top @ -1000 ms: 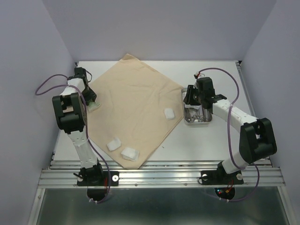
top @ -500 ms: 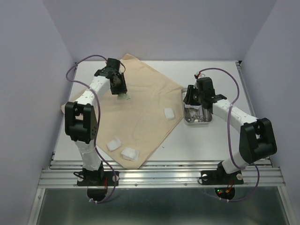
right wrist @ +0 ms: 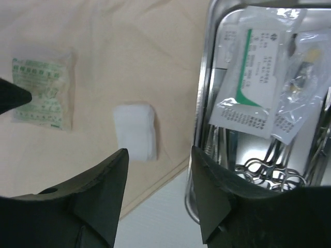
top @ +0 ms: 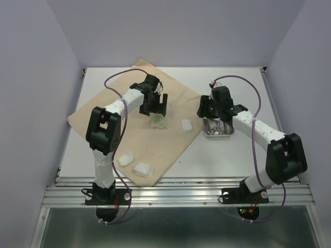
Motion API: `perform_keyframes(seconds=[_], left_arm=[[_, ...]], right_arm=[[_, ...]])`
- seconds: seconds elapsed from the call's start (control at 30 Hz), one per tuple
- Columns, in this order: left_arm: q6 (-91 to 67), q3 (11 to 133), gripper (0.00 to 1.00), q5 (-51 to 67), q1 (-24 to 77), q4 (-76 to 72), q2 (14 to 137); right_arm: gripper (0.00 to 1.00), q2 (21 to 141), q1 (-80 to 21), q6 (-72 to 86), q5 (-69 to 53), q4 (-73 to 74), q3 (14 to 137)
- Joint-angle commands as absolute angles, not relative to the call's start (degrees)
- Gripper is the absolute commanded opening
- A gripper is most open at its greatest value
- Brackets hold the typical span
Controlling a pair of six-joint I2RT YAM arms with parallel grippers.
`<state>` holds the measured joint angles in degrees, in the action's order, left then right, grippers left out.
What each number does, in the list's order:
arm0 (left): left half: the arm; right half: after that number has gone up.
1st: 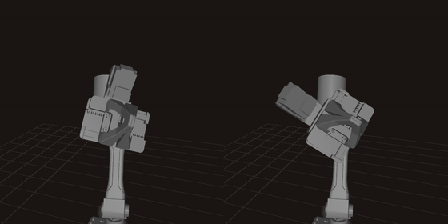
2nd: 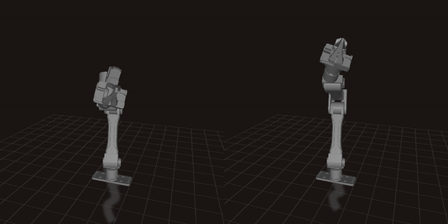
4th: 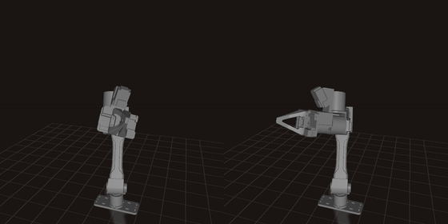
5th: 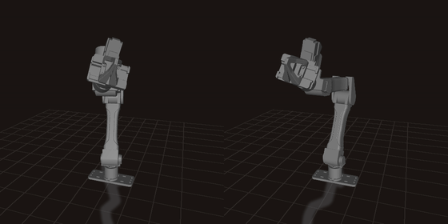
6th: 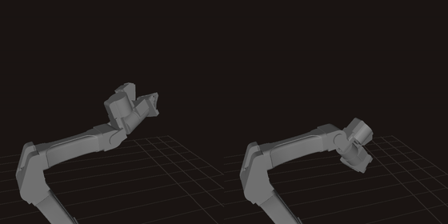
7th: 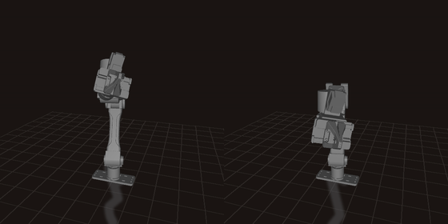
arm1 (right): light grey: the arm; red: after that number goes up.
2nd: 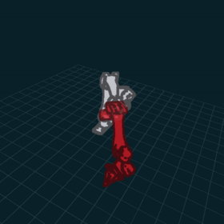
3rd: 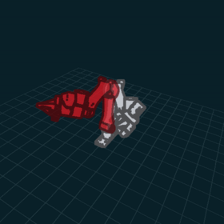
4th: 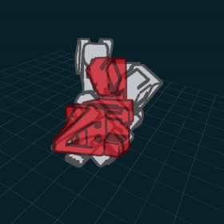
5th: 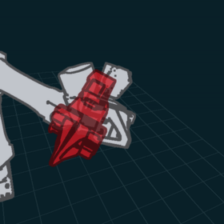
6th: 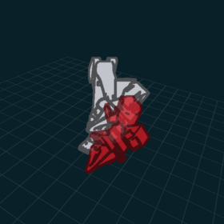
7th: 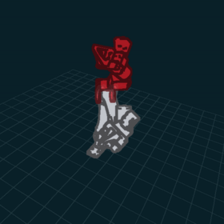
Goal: Prepare the surgical pack
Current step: Adjust the medical item in the surgical kit.
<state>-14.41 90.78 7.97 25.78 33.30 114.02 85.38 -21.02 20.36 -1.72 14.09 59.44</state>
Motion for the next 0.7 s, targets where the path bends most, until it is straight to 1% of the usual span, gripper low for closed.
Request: perform_keyframes(seconds=[0.0,0.03,0.13,0.17,0.27,0.3,0.37,0.4,0.43,0.47,0.5,0.53,0.57,0.6,0.67], left_arm=[[-14.41,94.65,0.96,3.61,24.26,35.67,108.38],[-14.94,96.22,0.95,2.65,23.65,36.64,106.80],[-18.10,96.94,0.90,-1.91,19.35,39.98,102.42],[-19.67,95.90,0.87,-2.80,16.55,40.51,100.83],[-21.18,91.61,0.82,-2.90,12.76,39.91,94.24],[-21.44,90.36,0.82,-2.73,10.83,39.73,91.00],[-21.36,87.30,0.82,-2.72,9.67,39.46,88.34],[-21.27,86.41,0.82,-2.81,9.23,39.55,87.20],[-21.01,84.66,0.82,-2.99,8.71,39.72,85.45],[-20.92,82.90,0.82,-3.25,8.35,39.81,84.12],[-20.92,82.88,0.82,-3.34,8.35,39.81,84.11],[-21.00,81.14,0.82,-3.25,8.00,39.64,82.98],[-21.01,80.25,0.82,-3.25,7.82,39.38,82.53],[-21.09,79.55,0.82,-3.08,7.82,39.20,82.18],[-21.18,77.88,0.82,-2.38,7.65,38.68,81.30]], right_arm=[[0.61,87.35,-28.11,17.50,-0.26,16.70,65.47],[0.62,88.49,-30.82,17.14,-0.26,16.96,66.44],[0.64,93.06,-33.74,17.05,-0.26,17.31,70.74],[0.63,94.12,-35.14,17.14,-0.52,16.62,71.71],[0.63,99.65,-36.30,14.78,-1.93,16.52,76.89],[0.64,103.50,-37.26,10.68,-2.80,18.96,81.52],[0.64,107.12,-37.27,5.56,-4.56,21.96,86.02],[0.68,108.97,-37.27,2.75,-7.27,24.76,88.13],[0.71,112.20,-37.79,-3.28,-8.08,26.53,92.59],[0.77,113.89,-37.79,-7.17,-9.57,29.68,97.16],[0.80,115.47,-37.79,-7.21,-10.36,31.27,97.21],[0.84,118.10,-37.79,-10.77,-11.15,34.25,101.38],[0.87,118.12,-38.40,-12.55,-11.68,34.28,103.17],[0.92,120.13,-38.41,-14.22,-13.17,36.97,104.66],[0.96,121.37,-40.34,-18.88,-13.45,38.84,106.25]])
